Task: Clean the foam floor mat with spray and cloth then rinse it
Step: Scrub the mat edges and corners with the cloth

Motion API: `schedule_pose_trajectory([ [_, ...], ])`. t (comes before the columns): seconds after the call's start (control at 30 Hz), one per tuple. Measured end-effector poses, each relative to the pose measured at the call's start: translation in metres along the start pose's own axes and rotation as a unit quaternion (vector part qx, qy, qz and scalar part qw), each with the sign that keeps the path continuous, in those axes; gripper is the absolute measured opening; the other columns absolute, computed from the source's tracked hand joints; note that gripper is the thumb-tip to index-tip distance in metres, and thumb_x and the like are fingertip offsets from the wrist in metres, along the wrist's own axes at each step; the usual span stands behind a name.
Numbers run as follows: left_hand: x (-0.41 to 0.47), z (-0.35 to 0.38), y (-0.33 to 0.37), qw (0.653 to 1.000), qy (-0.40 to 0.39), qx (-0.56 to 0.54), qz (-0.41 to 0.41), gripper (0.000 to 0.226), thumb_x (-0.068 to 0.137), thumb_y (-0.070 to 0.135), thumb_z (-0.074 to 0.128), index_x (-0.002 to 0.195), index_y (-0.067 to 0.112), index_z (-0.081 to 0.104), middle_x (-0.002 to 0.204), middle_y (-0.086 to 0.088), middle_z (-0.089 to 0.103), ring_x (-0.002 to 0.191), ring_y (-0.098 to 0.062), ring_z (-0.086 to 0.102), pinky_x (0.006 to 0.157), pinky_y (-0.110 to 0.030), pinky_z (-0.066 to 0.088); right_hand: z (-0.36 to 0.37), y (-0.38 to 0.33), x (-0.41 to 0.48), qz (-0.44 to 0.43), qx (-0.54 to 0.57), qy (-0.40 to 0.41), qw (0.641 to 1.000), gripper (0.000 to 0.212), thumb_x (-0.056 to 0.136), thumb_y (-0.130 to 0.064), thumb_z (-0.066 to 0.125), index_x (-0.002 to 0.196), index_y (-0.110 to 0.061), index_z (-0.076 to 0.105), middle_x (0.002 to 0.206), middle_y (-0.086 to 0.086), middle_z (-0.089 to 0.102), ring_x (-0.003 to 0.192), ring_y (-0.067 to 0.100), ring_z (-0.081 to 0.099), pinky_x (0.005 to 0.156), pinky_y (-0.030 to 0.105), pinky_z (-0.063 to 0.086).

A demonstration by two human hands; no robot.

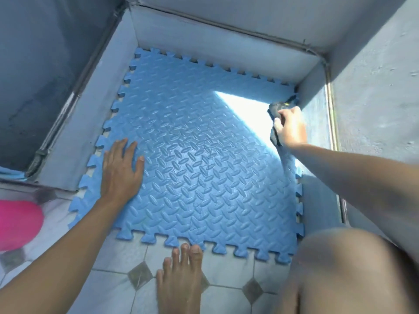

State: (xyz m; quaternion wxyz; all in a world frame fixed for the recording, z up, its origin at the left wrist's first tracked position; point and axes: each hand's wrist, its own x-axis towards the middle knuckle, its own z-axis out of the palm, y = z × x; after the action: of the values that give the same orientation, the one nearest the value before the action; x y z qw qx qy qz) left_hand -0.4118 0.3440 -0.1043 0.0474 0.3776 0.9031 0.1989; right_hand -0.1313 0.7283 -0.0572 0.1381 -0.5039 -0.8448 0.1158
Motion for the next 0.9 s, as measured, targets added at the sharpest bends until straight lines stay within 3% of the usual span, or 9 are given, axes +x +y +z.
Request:
schedule_pose_trajectory([
  [0.17, 0.001, 0.001, 0.000, 1.000, 0.016, 0.002, 0.006, 0.046, 0.104, 0.028, 0.056, 0.145, 0.006, 0.054, 0.156, -0.018, 0.046, 0.148, -0.038, 0.036, 0.124, -0.053, 0.021, -0.005, -0.069, -0.084, -0.265, 0.020, -0.184, 0.946, 0.027, 0.095, -0.024, 0.059, 0.120, -0.016, 0.064, 0.118, 0.008, 0.056, 0.098, 0.022, 0.055, 0.092, 0.038, 0.049],
  [0.23, 0.000, 0.001, -0.001, 1.000, 0.021, 0.000, 0.005, 0.046, 0.104, 0.027, 0.057, 0.145, 0.006, 0.054, 0.156, -0.017, 0.045, 0.148, -0.037, 0.036, 0.124, -0.051, 0.019, -0.003, -0.090, -0.123, -0.412, 0.037, -0.257, 0.873, 0.028, 0.093, -0.024, 0.062, 0.120, -0.014, 0.064, 0.116, 0.009, 0.057, 0.099, 0.025, 0.057, 0.085, 0.037, 0.052],
  [0.37, -0.001, 0.001, 0.000, 0.999, 0.031, -0.002, 0.008, 0.046, 0.104, 0.026, 0.058, 0.145, 0.006, 0.055, 0.155, -0.018, 0.046, 0.148, -0.036, 0.036, 0.124, -0.050, 0.019, -0.003, -0.104, -0.172, -0.667, 0.038, -0.359, 0.652, 0.028, 0.088, -0.012, 0.071, 0.113, -0.001, 0.067, 0.101, 0.018, 0.058, 0.088, 0.028, 0.052, 0.055, 0.030, 0.036],
  [0.43, 0.000, 0.002, -0.001, 0.999, 0.035, -0.001, 0.010, 0.046, 0.103, 0.026, 0.059, 0.144, 0.006, 0.055, 0.155, -0.018, 0.046, 0.148, -0.036, 0.036, 0.124, -0.049, 0.019, -0.006, -0.098, -0.168, -0.681, 0.018, -0.383, 0.625, 0.031, 0.084, -0.010, 0.074, 0.112, -0.001, 0.065, 0.101, 0.018, 0.056, 0.086, 0.027, 0.048, 0.049, 0.029, 0.036],
  [0.53, -0.001, 0.002, -0.002, 0.999, 0.040, -0.010, 0.013, 0.046, 0.103, 0.025, 0.059, 0.144, 0.005, 0.055, 0.154, -0.018, 0.047, 0.148, -0.036, 0.037, 0.124, -0.049, 0.020, -0.017, -0.077, -0.128, -0.621, -0.014, -0.411, 0.668, 0.032, 0.087, -0.020, 0.066, 0.114, -0.006, 0.058, 0.106, 0.015, 0.054, 0.089, 0.028, 0.054, 0.052, 0.028, 0.042],
  [0.63, 0.000, 0.003, -0.002, 0.999, 0.044, -0.017, 0.017, 0.045, 0.102, 0.023, 0.060, 0.141, 0.002, 0.057, 0.152, -0.019, 0.048, 0.145, -0.037, 0.039, 0.123, -0.050, 0.023, -0.033, -0.048, -0.060, -0.477, -0.067, -0.344, 0.806, 0.034, 0.085, -0.028, 0.053, 0.115, -0.012, 0.055, 0.109, 0.008, 0.052, 0.090, 0.026, 0.058, 0.069, 0.026, 0.043],
  [0.73, 0.000, 0.002, -0.003, 0.999, 0.045, -0.022, 0.013, 0.045, 0.101, 0.023, 0.061, 0.141, 0.003, 0.057, 0.153, -0.018, 0.048, 0.145, -0.037, 0.039, 0.123, -0.049, 0.023, -0.054, -0.007, -0.005, -0.211, -0.194, -0.231, 0.930, 0.030, 0.089, -0.025, 0.057, 0.116, -0.015, 0.051, 0.113, 0.009, 0.049, 0.101, 0.034, 0.059, 0.076, 0.035, 0.044],
  [0.8, 0.000, 0.003, -0.003, 0.999, 0.046, -0.023, 0.014, 0.045, 0.101, 0.023, 0.062, 0.142, 0.003, 0.057, 0.153, -0.018, 0.048, 0.145, -0.037, 0.039, 0.123, -0.046, 0.021, -0.056, 0.008, 0.004, -0.097, -0.223, -0.185, 0.952, 0.030, 0.091, -0.023, 0.055, 0.117, -0.009, 0.049, 0.116, 0.016, 0.049, 0.104, 0.039, 0.057, 0.083, 0.042, 0.047],
  [0.9, 0.000, 0.003, -0.004, 0.999, 0.045, -0.021, 0.012, 0.046, 0.101, 0.023, 0.062, 0.142, 0.003, 0.057, 0.153, -0.018, 0.048, 0.145, -0.037, 0.038, 0.123, -0.044, 0.020, -0.048, -0.014, -0.025, -0.105, -0.170, -0.224, 0.954, 0.018, 0.090, -0.019, 0.052, 0.107, -0.012, 0.052, 0.107, 0.009, 0.049, 0.096, 0.033, 0.057, 0.076, 0.036, 0.044],
])
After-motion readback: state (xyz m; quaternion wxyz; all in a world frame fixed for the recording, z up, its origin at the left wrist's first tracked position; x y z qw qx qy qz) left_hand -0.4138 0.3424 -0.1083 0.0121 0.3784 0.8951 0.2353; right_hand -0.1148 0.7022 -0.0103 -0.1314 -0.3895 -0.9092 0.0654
